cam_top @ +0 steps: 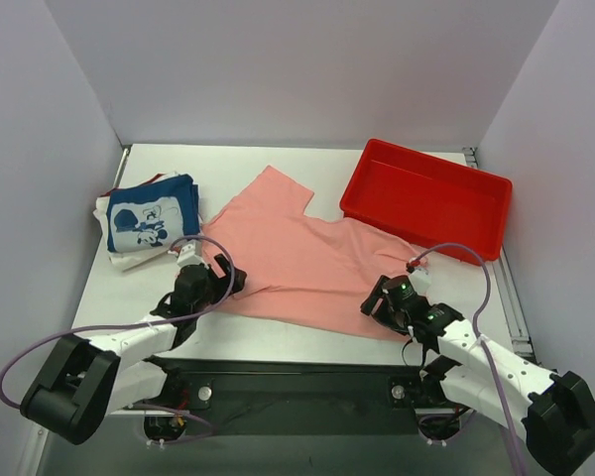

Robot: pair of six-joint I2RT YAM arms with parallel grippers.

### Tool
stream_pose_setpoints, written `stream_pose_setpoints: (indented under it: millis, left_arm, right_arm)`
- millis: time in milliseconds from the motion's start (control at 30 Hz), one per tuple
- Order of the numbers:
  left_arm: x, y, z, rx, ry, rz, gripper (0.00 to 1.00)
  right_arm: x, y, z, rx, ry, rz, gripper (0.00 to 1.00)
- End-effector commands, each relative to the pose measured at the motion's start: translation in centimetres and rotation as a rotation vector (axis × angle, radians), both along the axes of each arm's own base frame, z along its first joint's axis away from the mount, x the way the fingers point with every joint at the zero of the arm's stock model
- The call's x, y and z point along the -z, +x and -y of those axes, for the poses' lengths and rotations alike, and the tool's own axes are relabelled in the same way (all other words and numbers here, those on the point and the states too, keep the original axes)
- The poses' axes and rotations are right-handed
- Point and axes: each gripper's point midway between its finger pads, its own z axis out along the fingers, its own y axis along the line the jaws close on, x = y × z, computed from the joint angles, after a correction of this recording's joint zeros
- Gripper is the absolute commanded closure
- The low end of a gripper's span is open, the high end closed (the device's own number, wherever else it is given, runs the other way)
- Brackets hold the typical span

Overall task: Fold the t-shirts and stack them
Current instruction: Fold the flattened tshirt in 1/3 of the way

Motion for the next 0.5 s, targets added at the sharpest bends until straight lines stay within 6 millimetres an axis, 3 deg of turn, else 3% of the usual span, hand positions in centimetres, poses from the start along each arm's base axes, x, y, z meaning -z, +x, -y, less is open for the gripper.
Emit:
stream_pose_setpoints:
  millis: [0,133,300,467]
  left_arm:
    - [2.2,-2.7,-1.3,-0.041,0.127,-0.101,0.03]
    - [0.6,-3.8,-0.3,-0.011,0.177,-0.059,0.03]
    - [0.7,-5.4,-0.2,0.003,0.221,-0.049,0.04]
    - [-0.1,-5.2,0.7,0.047,0.249,-0.005,0.15]
  right_arm:
    - [3.6,-5.8,3.5,0.013,-0.143,-0.209,0.33]
    - [2.2,-5.1,3.0,-0.01,-0.134,-0.156,0.33]
    - [-0.1,-3.7,2.5,-0.044,-0.146,-0.091,0.34]
    - [-1.6,-2.4,2.4,-0.065,-0.18,-0.05,0.34]
